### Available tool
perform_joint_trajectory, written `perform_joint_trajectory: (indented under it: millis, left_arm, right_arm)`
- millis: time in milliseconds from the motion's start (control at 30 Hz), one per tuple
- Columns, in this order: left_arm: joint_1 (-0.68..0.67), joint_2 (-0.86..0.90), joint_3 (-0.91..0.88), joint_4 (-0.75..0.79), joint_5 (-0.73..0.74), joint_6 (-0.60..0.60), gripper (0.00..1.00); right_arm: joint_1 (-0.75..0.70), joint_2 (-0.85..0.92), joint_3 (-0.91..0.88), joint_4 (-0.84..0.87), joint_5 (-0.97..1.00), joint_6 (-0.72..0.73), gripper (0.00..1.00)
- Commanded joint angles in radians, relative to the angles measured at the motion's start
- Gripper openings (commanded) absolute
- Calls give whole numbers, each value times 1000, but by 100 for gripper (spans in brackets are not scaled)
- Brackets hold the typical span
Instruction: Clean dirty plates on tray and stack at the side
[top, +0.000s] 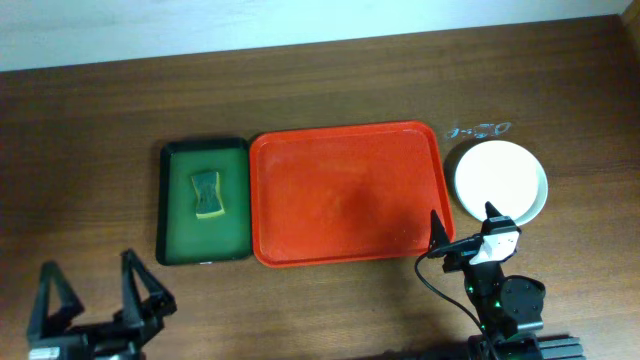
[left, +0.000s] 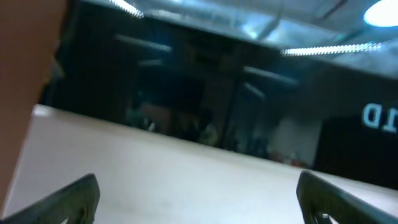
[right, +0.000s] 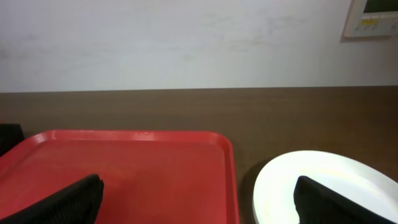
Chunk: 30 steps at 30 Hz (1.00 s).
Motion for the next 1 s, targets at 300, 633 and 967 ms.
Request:
perform_joint_trajectory:
  millis: [300,633,967]
  left_arm:
    - [-38,-7,-476,140,47,-10,99]
    - [-39,-7,-477,-131,29,167,99]
    - [-39,-6,-477,-131,29,167,99]
  right_arm:
    - [4,-8,-5,-5,5,4,98]
    - [4,-8,-5,-5,5,4,98]
    - [4,-8,-5,-5,5,4,98]
